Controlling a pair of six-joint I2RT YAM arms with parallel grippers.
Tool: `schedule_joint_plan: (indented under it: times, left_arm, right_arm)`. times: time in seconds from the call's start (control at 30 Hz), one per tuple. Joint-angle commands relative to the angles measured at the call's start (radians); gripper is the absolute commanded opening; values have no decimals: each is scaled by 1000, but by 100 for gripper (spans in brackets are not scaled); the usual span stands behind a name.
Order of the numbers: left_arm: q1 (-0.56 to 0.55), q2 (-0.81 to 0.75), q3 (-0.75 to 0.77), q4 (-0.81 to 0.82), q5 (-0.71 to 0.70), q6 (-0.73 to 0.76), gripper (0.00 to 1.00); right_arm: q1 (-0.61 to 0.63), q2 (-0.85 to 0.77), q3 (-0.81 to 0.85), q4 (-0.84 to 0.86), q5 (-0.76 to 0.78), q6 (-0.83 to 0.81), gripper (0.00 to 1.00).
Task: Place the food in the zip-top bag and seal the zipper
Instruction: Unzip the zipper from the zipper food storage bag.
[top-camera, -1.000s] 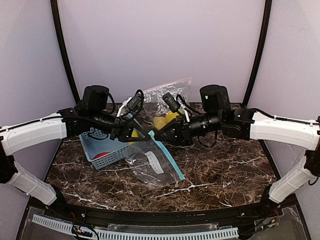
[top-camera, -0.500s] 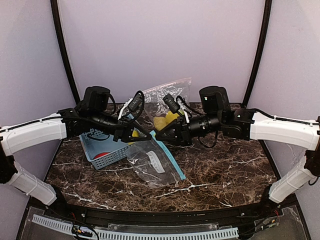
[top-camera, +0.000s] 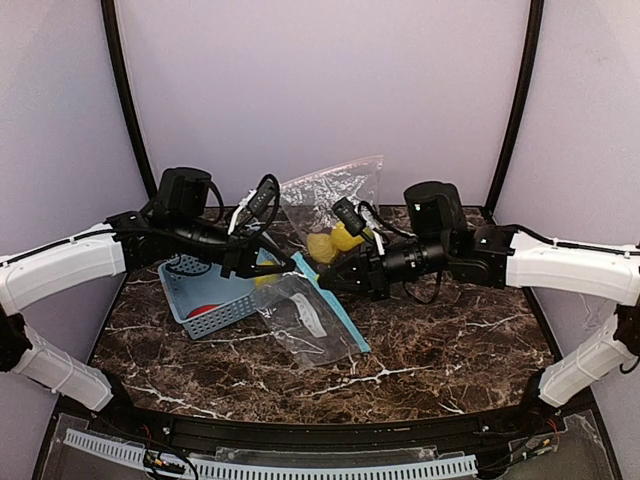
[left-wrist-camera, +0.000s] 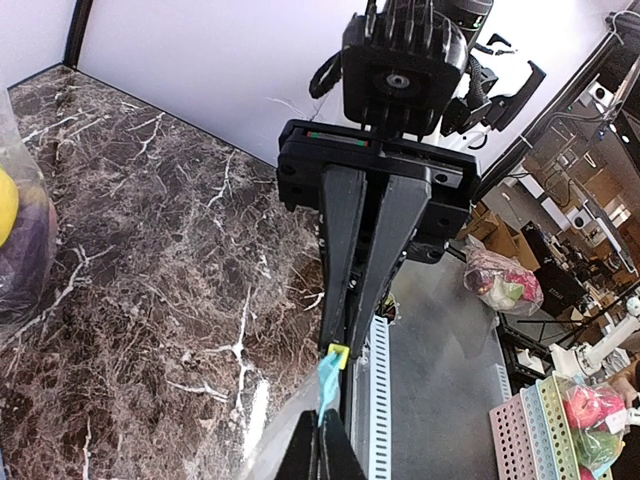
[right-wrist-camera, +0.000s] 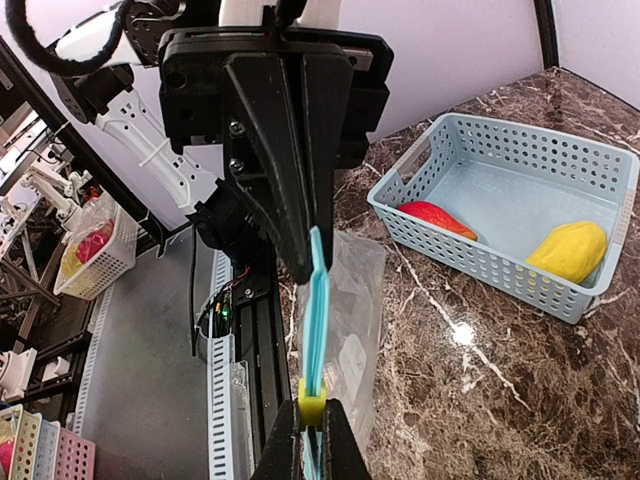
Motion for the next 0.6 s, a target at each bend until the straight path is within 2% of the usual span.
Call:
schedule_joint_plan:
  times: [0.0,0.57]
  left_arm:
    - [41,-56,32,-61,-24,41,1]
    - [155,-122,29,-112,-27,87,1]
  right_arm:
    - [-4,-37,-32,-48,14,17,0]
    - [-4,-51,-85,-56,11,50,0]
